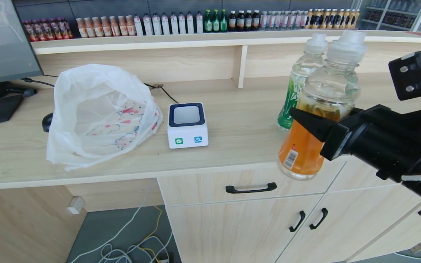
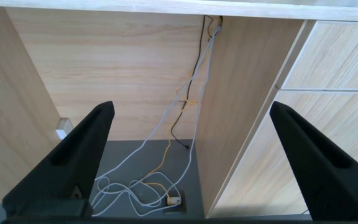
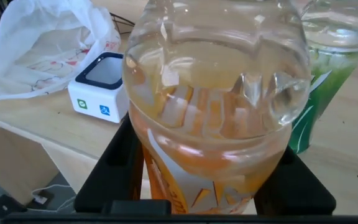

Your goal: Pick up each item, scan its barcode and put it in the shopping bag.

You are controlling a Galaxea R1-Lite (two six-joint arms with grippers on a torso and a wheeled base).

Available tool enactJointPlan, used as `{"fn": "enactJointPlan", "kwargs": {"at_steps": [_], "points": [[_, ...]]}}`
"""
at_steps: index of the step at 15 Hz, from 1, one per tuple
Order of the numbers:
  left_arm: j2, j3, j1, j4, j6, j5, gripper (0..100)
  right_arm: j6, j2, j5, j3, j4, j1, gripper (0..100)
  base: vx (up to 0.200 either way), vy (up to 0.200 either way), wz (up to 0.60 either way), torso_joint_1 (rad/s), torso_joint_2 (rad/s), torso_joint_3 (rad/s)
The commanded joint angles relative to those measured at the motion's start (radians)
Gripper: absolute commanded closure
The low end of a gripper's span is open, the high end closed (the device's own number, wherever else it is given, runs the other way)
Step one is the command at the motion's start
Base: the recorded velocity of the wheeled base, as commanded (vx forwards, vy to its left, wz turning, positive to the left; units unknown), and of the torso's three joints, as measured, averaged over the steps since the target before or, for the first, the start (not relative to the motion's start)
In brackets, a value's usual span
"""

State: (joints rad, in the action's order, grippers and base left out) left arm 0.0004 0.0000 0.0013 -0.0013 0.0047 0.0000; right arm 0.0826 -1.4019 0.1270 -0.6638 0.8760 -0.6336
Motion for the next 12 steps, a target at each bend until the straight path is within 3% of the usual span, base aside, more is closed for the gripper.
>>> {"fn": "enactJointPlan", "kwargs": {"at_steps": [1, 4, 8, 12], "points": [[0.000, 0.000, 0.000, 0.000, 0.000, 0.000, 0, -0.035, 0.050, -0.035, 0.096, 0.038, 0.000, 100, 0.000, 0.000, 0.00, 0.000, 0.00, 0.000], [0.000, 0.000, 0.000, 0.000, 0.000, 0.000, 0, -0.083, 0.050, -0.107, 0.188, 0.143, 0.000, 100, 0.000, 0.000, 0.00, 0.000, 0.00, 0.000], [0.000, 0.000, 0.000, 0.000, 0.000, 0.000, 0, -0.142, 0.046, -0.221, 0.188, 0.153, 0.011, 100, 0.000, 0.000, 0.00, 0.000, 0.00, 0.000], [0.000, 0.000, 0.000, 0.000, 0.000, 0.000, 0, -0.178, 0.012, -0.455, 0.170, 0.153, 0.031, 100, 0.000, 0.000, 0.00, 0.000, 0.00, 0.000]]}}
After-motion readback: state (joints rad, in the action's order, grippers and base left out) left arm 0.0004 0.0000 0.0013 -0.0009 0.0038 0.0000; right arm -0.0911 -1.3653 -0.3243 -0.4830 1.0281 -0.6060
